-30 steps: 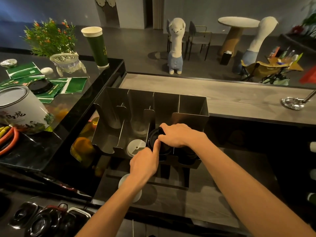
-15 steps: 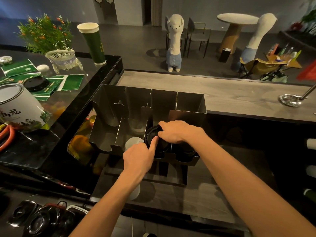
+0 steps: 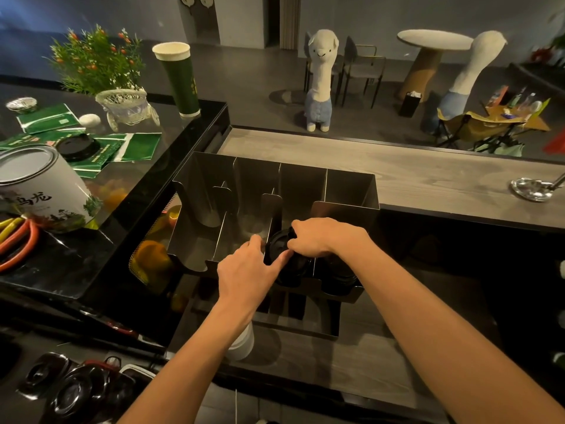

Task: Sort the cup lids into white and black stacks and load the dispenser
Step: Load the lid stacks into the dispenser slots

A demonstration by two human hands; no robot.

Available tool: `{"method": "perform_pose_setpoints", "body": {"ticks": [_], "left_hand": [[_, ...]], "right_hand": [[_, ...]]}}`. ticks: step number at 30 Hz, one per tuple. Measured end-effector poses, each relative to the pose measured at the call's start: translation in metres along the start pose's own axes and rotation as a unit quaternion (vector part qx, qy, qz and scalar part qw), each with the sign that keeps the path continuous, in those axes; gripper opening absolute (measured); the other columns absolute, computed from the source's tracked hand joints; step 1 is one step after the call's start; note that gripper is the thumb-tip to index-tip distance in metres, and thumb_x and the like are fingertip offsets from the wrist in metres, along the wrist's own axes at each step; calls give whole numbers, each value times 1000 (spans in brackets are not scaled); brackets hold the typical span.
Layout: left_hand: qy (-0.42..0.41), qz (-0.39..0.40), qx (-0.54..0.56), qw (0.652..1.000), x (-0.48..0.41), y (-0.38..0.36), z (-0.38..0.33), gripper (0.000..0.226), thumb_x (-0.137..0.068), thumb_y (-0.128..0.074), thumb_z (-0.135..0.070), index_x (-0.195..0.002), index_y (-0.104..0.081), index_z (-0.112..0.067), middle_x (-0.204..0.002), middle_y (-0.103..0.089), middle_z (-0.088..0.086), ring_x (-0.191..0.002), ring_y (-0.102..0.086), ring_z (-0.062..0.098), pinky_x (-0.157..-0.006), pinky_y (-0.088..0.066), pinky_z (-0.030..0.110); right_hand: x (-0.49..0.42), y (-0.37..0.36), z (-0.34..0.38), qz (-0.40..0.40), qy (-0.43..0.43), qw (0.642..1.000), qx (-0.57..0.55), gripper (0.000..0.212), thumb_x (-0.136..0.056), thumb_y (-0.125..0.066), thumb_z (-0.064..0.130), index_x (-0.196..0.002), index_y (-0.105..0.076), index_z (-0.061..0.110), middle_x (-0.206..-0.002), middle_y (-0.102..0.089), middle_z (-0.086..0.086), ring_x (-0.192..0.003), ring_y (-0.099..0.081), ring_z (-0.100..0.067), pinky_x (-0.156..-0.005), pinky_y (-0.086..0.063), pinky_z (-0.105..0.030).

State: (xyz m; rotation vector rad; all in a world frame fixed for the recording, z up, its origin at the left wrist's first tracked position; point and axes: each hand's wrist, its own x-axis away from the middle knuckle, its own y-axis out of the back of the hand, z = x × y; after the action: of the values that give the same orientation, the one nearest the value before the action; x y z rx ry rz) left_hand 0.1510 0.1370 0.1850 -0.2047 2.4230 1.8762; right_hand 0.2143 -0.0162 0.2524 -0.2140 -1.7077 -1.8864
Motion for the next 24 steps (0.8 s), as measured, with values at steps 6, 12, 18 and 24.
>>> {"method": "perform_pose_setpoints", "body": {"ticks": [6,12,18,24], "left_hand": [[-12,-2,127,992,7,-8,3,38,-97,-51,-63,-103,-56,-26,-83,-52,-17,-74,-58,6,-58,-36,21],[-21,9,164,986,5,-11,4,43,-98,-55,-58,-126,-56,-25,-100,-50,-16,-85,-56,5,-61,-37,19],[-36,23,192,980,4,-11,5,49,-99,-52,-59,-136,-56,-27,-107,-48,-15,-88,-60,7,-66,-45,19],[-33,26,218,975,4,-16,7,46,-97,-59,-56,-134,-58,-28,-107,-49,-14,-86,-61,8,-62,-38,15]], "right_hand": [[-9,-8,-4,-45,25,999,2,51,-101,-49,38,-146,-40,16,-134,-56,-6,-109,-60,-23,-92,-52,-39],[-8,-10,-1,-68,21,997,-16,51,-102,-51,31,-149,-40,15,-141,-51,-10,-120,-57,-26,-97,-52,-37],[-3,-16,-3,-73,10,997,24,40,-104,-49,27,-141,-53,11,-137,-55,-9,-120,-57,-24,-101,-49,-35],[-1,-24,-1,-183,24,982,37,40,-100,-60,24,-139,-54,21,-132,-55,-4,-111,-61,-21,-90,-55,-35]]}}
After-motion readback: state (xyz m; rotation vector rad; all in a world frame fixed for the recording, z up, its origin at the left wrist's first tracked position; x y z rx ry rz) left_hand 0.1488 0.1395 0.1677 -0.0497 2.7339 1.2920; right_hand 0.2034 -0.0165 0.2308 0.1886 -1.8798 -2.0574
